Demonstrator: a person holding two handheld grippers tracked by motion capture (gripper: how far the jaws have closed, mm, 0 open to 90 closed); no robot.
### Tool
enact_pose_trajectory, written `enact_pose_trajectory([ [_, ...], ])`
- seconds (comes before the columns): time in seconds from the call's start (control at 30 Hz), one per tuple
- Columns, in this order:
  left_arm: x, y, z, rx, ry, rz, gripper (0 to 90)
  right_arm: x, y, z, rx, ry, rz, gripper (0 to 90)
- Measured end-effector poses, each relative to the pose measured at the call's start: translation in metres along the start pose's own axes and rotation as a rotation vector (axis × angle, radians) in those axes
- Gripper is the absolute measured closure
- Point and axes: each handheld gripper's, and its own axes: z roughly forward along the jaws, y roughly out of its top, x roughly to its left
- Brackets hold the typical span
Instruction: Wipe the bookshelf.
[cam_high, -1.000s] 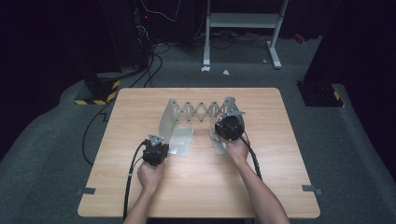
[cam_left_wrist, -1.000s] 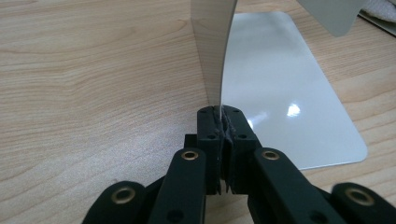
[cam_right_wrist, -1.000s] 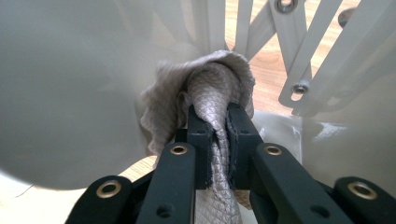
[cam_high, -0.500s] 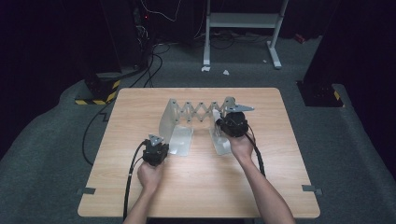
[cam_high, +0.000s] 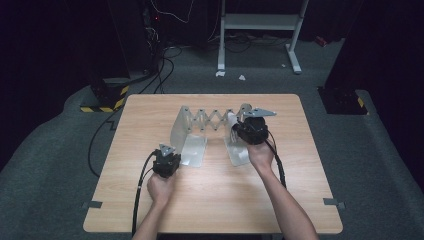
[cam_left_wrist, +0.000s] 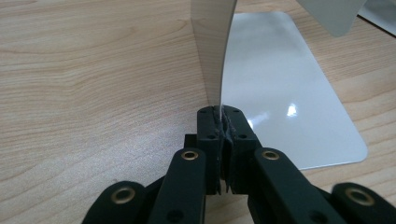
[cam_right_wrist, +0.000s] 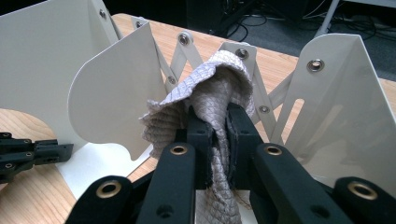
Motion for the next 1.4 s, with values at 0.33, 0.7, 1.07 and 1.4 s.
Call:
enact_pose_trajectory([
  [0.33, 0.000, 0.000, 0.000, 0.000, -0.003, 0.004, 85.8, 0.001, -0.024, 0.021, 0.068, -0.004, 0.009, 82.5],
  [0.7, 0.000, 0.000, 0.000, 0.000, -0.003, 0.005, 85.7, 0.000, -0.052, 0.049, 0.153, 0.001, 0.036, 82.4],
  [1.07, 0.000, 0.000, 0.000, -0.001, -0.005, 0.003, 85.8, -0.004, -0.041, 0.041, 0.120, 0.005, 0.039, 82.5],
  [1.4, 0.000, 0.000, 0.000, 0.000, -0.008, 0.000, 85.8, -0.006, 0.000, 0.023, 0.031, -0.020, 0.035, 82.6],
])
